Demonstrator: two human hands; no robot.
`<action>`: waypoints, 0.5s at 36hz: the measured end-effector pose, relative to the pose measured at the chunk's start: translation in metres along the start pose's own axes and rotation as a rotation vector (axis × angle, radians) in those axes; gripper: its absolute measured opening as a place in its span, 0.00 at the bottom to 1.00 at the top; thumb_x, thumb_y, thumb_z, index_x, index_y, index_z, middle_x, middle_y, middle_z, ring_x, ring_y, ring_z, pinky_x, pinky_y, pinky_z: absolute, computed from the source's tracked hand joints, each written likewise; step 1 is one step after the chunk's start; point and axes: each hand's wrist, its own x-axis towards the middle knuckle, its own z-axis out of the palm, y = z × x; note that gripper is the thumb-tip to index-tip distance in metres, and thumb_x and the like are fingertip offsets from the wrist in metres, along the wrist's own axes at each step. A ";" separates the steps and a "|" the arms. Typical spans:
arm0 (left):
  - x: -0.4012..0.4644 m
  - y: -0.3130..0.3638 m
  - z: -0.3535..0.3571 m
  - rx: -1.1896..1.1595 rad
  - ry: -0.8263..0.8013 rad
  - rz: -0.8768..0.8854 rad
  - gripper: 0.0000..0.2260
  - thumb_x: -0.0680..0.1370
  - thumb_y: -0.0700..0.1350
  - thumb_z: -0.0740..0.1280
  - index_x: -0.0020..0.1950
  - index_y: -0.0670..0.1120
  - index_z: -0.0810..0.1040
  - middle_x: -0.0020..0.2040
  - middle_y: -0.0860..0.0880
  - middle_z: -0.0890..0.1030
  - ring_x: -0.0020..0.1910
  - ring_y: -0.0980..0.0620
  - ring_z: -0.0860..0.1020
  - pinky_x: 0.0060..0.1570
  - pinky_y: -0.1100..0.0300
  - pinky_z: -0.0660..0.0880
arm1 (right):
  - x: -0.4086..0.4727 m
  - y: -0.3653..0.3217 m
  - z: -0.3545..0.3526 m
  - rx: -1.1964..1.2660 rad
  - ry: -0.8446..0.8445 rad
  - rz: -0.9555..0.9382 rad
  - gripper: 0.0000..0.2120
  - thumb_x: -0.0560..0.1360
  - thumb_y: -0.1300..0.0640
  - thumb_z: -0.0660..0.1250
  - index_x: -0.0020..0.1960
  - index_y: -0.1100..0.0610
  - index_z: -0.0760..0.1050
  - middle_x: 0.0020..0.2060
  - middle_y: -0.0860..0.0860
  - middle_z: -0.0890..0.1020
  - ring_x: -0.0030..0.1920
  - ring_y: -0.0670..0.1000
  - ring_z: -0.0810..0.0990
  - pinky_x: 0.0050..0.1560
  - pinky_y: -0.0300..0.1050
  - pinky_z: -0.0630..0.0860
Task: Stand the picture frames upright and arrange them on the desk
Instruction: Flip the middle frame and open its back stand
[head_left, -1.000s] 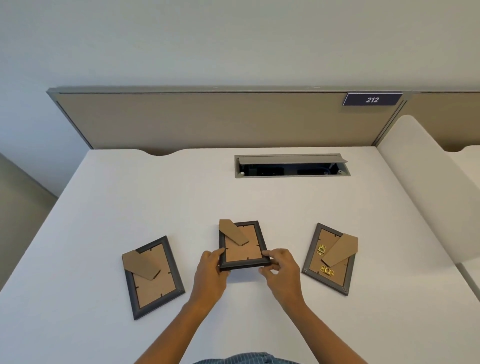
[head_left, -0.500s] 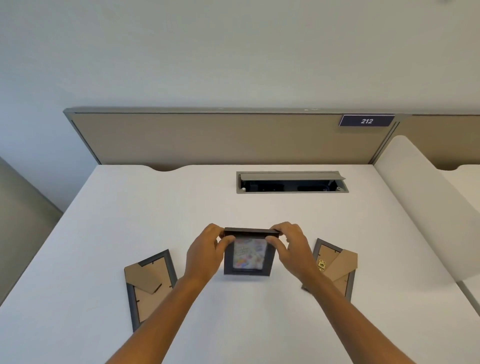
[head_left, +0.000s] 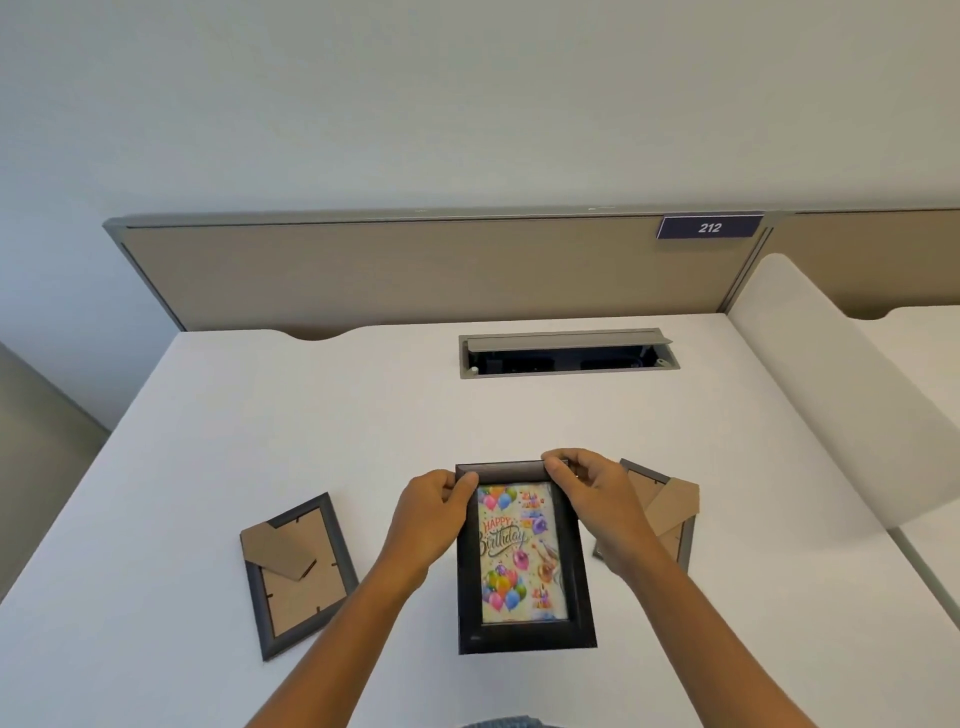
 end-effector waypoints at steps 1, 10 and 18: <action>-0.001 0.000 0.000 0.005 -0.001 -0.005 0.16 0.84 0.57 0.63 0.51 0.45 0.80 0.44 0.52 0.85 0.42 0.54 0.83 0.40 0.67 0.77 | -0.001 0.000 -0.001 0.029 0.001 0.012 0.09 0.84 0.49 0.70 0.59 0.52 0.84 0.49 0.51 0.90 0.52 0.51 0.89 0.43 0.35 0.83; -0.010 0.005 0.001 -0.031 0.004 0.004 0.21 0.84 0.56 0.64 0.51 0.38 0.82 0.44 0.45 0.86 0.46 0.44 0.85 0.40 0.62 0.76 | -0.011 -0.003 -0.009 0.089 0.008 0.019 0.10 0.83 0.48 0.72 0.58 0.53 0.86 0.49 0.52 0.91 0.54 0.56 0.89 0.48 0.44 0.83; -0.023 0.018 -0.001 -0.101 -0.035 0.040 0.11 0.81 0.56 0.68 0.50 0.50 0.78 0.45 0.54 0.86 0.43 0.56 0.85 0.38 0.70 0.78 | -0.021 -0.005 -0.012 0.095 0.018 -0.039 0.08 0.83 0.50 0.71 0.59 0.51 0.84 0.51 0.50 0.89 0.54 0.53 0.89 0.46 0.40 0.86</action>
